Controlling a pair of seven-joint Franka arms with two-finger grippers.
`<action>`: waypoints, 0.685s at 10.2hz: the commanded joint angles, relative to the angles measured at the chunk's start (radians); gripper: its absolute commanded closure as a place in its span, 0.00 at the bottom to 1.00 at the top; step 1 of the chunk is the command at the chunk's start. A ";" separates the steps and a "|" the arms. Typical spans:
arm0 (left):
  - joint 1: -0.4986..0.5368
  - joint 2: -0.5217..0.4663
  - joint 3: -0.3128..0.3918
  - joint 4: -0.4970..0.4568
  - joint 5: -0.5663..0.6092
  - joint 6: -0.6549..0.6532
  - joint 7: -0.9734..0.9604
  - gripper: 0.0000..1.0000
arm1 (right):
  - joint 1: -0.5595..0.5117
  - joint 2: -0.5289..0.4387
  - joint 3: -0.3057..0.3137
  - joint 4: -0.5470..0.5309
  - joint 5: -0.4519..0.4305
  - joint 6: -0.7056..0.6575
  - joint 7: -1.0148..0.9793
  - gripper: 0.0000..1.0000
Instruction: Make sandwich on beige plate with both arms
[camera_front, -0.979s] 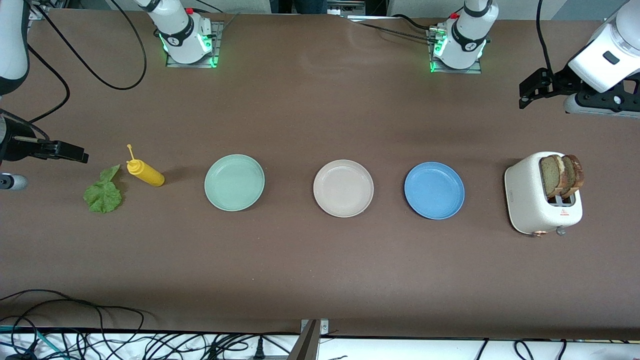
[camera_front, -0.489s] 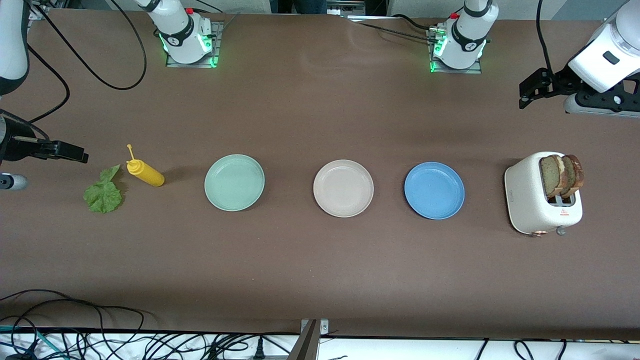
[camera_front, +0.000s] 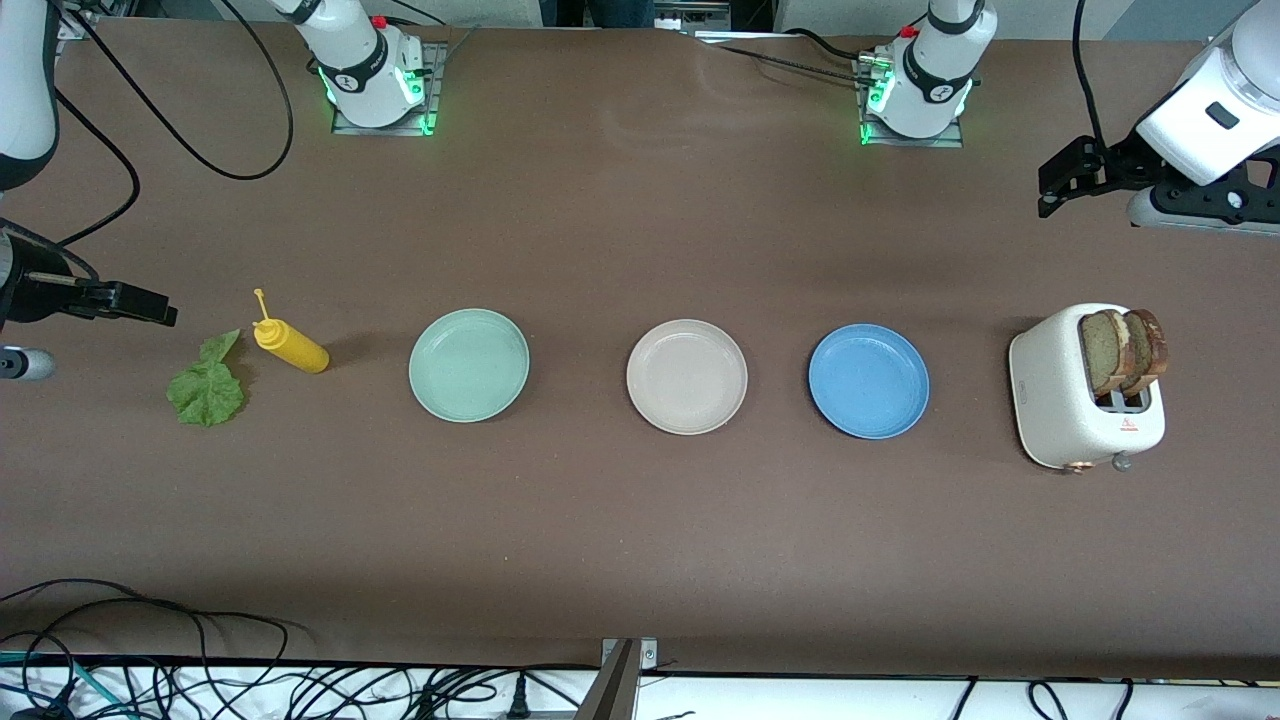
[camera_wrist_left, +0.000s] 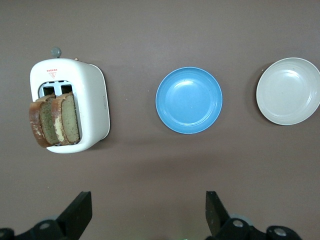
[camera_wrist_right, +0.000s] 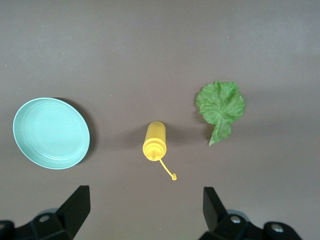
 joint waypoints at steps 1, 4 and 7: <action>-0.006 -0.003 0.008 0.008 -0.026 0.003 -0.007 0.00 | -0.011 -0.009 0.011 -0.012 0.011 0.006 -0.004 0.00; -0.006 -0.003 0.008 0.008 -0.026 0.003 -0.007 0.00 | -0.011 -0.008 0.009 -0.012 0.011 0.006 -0.004 0.00; -0.005 -0.003 0.009 0.010 -0.026 0.003 0.002 0.00 | -0.009 -0.008 0.011 -0.012 0.012 0.008 -0.004 0.00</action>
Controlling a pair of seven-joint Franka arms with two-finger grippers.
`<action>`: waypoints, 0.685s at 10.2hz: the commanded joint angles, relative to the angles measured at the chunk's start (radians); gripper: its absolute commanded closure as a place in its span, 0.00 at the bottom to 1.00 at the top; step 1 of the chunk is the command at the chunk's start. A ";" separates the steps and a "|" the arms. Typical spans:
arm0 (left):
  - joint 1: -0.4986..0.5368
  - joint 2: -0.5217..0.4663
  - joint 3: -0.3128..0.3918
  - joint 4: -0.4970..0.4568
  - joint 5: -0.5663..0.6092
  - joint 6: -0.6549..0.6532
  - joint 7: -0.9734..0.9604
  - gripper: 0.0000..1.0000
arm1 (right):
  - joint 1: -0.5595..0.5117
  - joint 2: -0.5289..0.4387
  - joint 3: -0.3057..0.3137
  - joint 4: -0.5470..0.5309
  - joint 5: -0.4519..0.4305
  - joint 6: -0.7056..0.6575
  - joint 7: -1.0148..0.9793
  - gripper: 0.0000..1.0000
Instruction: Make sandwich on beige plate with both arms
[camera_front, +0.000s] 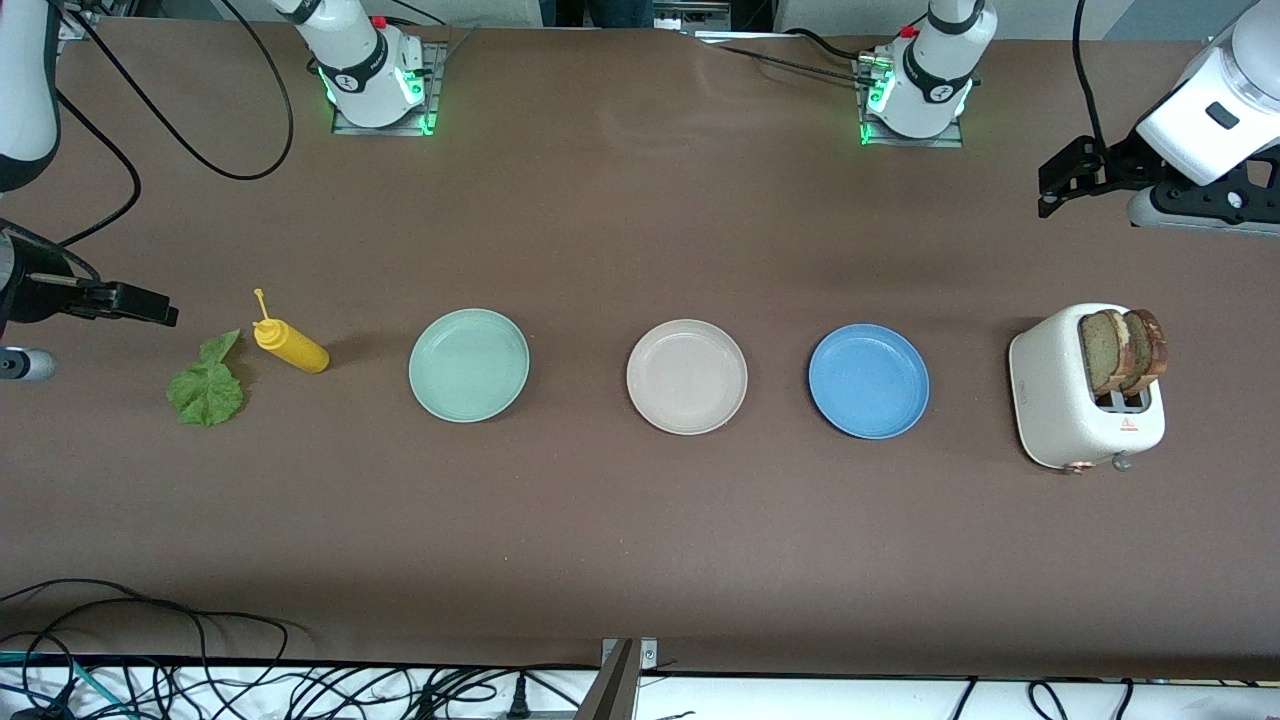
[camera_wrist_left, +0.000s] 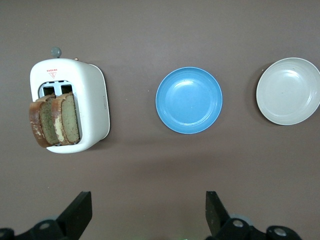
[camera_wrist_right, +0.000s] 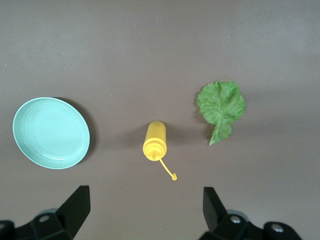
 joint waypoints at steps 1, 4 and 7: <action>-0.005 -0.003 0.009 0.010 -0.026 0.003 0.000 0.00 | -0.009 -0.009 0.010 -0.011 0.010 0.006 -0.004 0.00; -0.009 -0.001 0.009 0.010 -0.021 0.003 0.002 0.00 | -0.011 -0.009 0.010 -0.011 0.010 0.008 -0.004 0.00; -0.014 -0.001 0.009 0.007 -0.017 0.001 0.002 0.00 | -0.009 -0.009 0.010 -0.011 0.012 0.008 -0.004 0.00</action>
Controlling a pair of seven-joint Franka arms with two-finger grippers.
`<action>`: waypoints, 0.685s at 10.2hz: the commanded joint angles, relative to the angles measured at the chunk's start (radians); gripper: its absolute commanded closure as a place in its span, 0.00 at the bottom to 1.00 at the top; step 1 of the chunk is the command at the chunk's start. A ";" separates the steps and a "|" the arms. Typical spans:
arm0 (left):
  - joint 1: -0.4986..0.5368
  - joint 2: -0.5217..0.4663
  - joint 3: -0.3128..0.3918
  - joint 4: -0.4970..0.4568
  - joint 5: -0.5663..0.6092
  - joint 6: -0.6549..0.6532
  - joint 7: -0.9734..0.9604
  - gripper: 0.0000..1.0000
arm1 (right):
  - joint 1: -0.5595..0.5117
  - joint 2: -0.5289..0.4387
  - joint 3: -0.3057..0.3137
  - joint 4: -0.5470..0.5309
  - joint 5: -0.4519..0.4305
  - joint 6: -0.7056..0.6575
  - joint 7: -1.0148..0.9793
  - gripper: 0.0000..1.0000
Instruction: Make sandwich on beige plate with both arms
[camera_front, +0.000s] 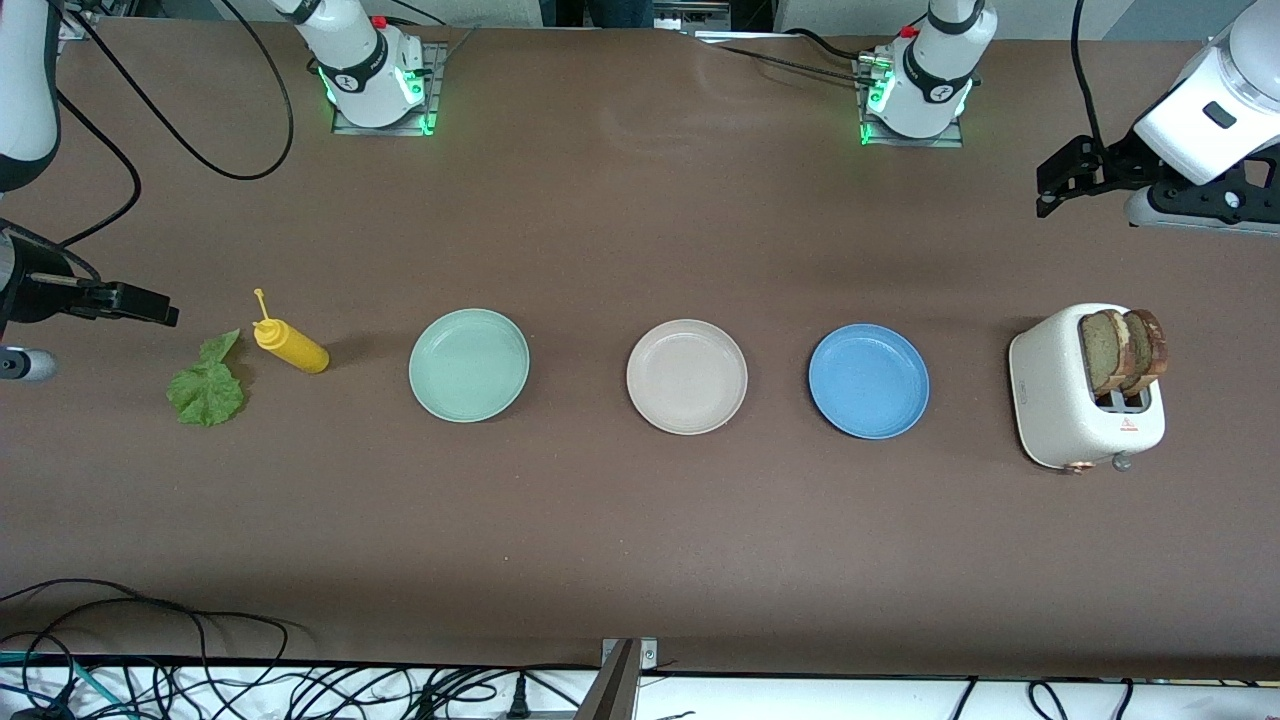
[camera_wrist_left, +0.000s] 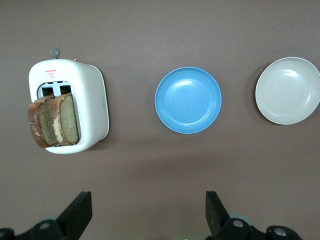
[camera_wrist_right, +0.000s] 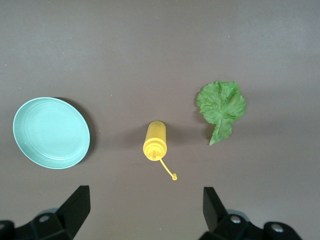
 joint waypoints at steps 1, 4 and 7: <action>-0.005 -0.001 0.010 -0.004 -0.015 -0.001 -0.001 0.00 | -0.008 -0.009 0.010 -0.011 0.011 0.008 -0.004 0.00; 0.003 0.014 0.011 -0.001 -0.012 -0.022 -0.007 0.00 | -0.009 -0.009 0.010 -0.012 0.011 0.006 -0.004 0.00; 0.004 0.040 0.013 0.005 -0.007 -0.022 -0.001 0.00 | -0.012 -0.009 0.010 -0.011 0.011 0.008 -0.004 0.00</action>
